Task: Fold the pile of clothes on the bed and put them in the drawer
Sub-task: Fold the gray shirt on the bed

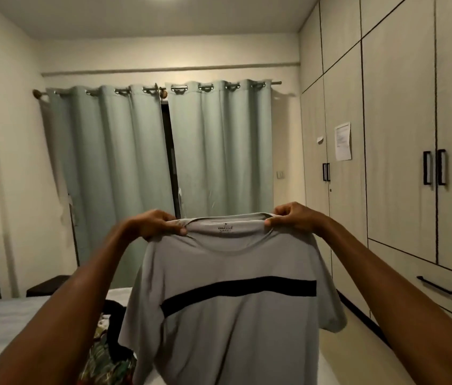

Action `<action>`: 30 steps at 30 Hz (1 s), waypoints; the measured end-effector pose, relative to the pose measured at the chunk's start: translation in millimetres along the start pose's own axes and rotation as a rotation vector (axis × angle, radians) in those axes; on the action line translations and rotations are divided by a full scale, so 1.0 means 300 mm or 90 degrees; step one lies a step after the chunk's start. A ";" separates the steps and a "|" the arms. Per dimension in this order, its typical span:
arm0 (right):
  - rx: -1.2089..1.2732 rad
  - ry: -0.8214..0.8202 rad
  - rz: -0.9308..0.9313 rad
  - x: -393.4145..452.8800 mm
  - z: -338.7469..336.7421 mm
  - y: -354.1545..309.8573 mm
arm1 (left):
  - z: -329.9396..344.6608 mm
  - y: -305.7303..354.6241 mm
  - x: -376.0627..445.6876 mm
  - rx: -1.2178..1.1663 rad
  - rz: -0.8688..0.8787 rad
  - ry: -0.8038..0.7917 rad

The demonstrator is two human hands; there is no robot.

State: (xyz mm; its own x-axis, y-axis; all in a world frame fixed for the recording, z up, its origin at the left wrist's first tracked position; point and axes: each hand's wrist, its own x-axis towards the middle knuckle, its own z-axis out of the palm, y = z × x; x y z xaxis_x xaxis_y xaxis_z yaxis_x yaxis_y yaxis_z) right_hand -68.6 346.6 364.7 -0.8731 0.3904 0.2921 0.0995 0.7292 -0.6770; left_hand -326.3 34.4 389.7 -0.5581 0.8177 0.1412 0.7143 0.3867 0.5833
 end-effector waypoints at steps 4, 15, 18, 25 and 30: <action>0.154 -0.086 -0.022 -0.036 -0.005 -0.014 | -0.059 -0.026 -0.035 -0.156 0.021 -0.067; -0.375 0.308 0.070 0.039 -0.061 -0.157 | -0.112 0.057 -0.025 -0.110 -0.064 0.218; -0.206 0.293 0.107 0.041 -0.089 -0.172 | -0.138 0.056 -0.071 -0.169 -0.066 0.086; -0.144 0.201 0.147 0.063 -0.114 -0.193 | -0.143 0.008 -0.069 -0.188 -0.059 0.068; -0.129 -0.176 0.323 0.007 -0.149 -0.158 | -0.145 -0.067 -0.079 -0.137 -0.235 -0.204</action>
State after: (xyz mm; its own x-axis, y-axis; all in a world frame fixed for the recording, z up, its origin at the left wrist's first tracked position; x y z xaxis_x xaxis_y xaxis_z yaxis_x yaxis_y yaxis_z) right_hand -54.0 337.9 427.5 -0.7820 0.5761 -0.2376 0.6003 0.5940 -0.5356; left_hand -345.9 -11.4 409.4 -0.5744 0.7463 -0.3364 0.3734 0.6046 0.7036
